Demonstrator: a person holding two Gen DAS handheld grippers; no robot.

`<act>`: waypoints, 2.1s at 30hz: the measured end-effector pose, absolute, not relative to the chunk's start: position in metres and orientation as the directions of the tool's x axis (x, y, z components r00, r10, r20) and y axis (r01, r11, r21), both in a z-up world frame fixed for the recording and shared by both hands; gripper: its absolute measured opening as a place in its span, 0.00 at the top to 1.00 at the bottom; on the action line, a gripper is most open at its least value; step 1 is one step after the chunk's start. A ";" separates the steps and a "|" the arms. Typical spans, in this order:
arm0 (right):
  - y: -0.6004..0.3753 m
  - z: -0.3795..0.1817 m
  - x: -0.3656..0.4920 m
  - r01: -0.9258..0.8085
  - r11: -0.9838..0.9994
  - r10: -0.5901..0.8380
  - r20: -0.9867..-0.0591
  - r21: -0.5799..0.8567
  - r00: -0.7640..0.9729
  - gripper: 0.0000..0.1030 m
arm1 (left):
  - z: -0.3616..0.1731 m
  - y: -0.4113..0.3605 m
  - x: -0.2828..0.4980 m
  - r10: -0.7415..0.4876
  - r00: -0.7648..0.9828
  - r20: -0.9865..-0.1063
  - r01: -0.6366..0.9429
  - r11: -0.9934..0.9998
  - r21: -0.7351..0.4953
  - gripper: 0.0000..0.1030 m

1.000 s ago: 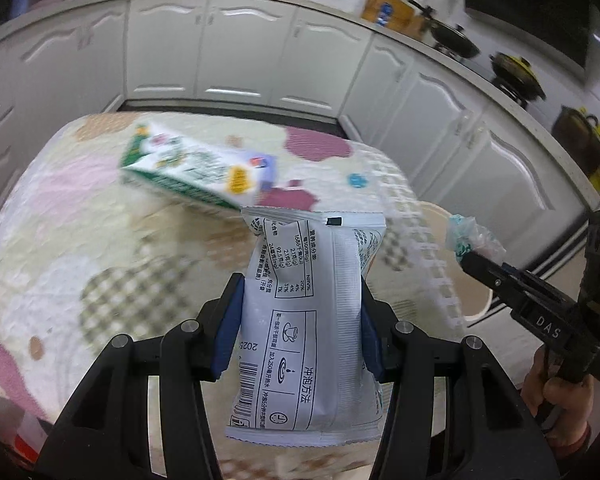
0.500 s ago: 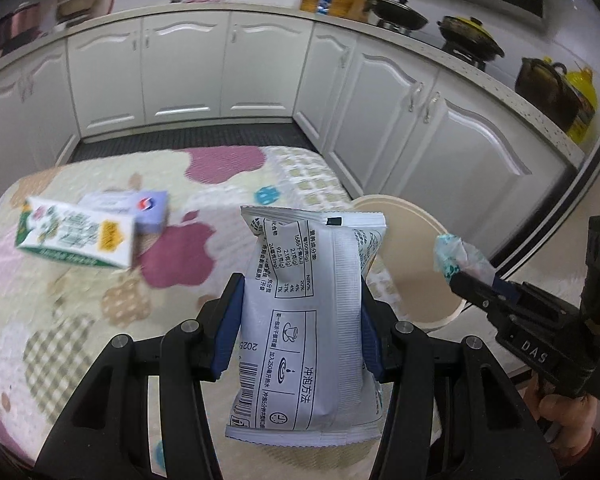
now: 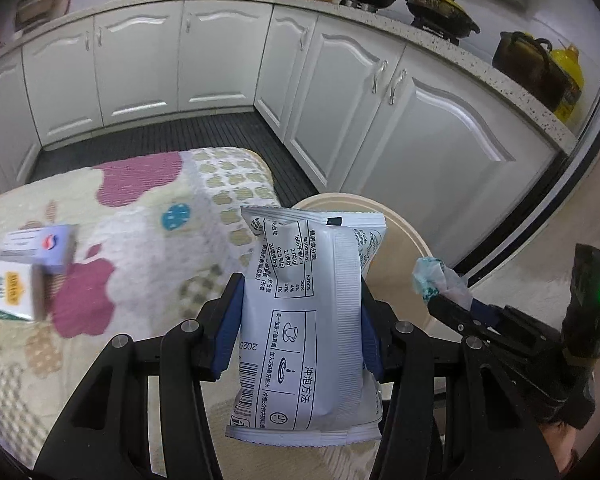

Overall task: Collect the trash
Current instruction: 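Carry the snack packet and plastic bag over the beige bucket with both tools, then open both tools to drop the packet and plastic bag into the bucket, then move both open tools back over the table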

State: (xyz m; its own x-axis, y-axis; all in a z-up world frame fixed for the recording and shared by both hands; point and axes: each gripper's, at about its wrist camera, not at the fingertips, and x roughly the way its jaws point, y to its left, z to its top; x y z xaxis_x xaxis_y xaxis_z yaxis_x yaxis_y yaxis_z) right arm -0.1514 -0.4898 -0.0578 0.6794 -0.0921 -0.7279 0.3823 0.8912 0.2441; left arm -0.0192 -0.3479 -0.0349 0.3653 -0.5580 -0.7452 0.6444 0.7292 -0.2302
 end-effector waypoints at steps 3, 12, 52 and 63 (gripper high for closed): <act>-0.501 -0.063 -0.152 0.405 0.879 -0.097 -0.736 0.253 0.670 0.74 | -0.041 -0.361 -0.017 -0.551 0.360 -0.753 0.645 0.730 -0.225 0.52; -0.512 -0.072 -0.152 0.436 0.864 -0.108 -0.753 0.252 0.649 0.74 | -0.050 -0.387 -0.014 -0.534 0.367 -0.762 0.662 0.725 -0.189 0.52; -0.516 -0.085 -0.147 0.472 0.841 -0.098 -0.784 0.264 0.613 0.55 | -0.062 -0.397 -0.011 -0.538 0.355 -0.765 0.664 0.721 -0.199 0.37; -0.479 -0.064 -0.142 0.407 0.876 -0.074 -0.762 0.259 0.644 0.54 | -0.052 -0.355 -0.009 -0.509 0.405 -0.759 0.627 0.759 -0.174 0.37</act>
State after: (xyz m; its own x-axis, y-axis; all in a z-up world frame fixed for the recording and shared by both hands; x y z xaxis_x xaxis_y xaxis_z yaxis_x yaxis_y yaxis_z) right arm -0.1420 -0.4791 -0.0641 0.6435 -0.0743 -0.7618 0.4073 0.8759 0.2587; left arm -0.0094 -0.3551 -0.0522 0.4053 -0.5092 -0.7593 0.6274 0.7590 -0.1741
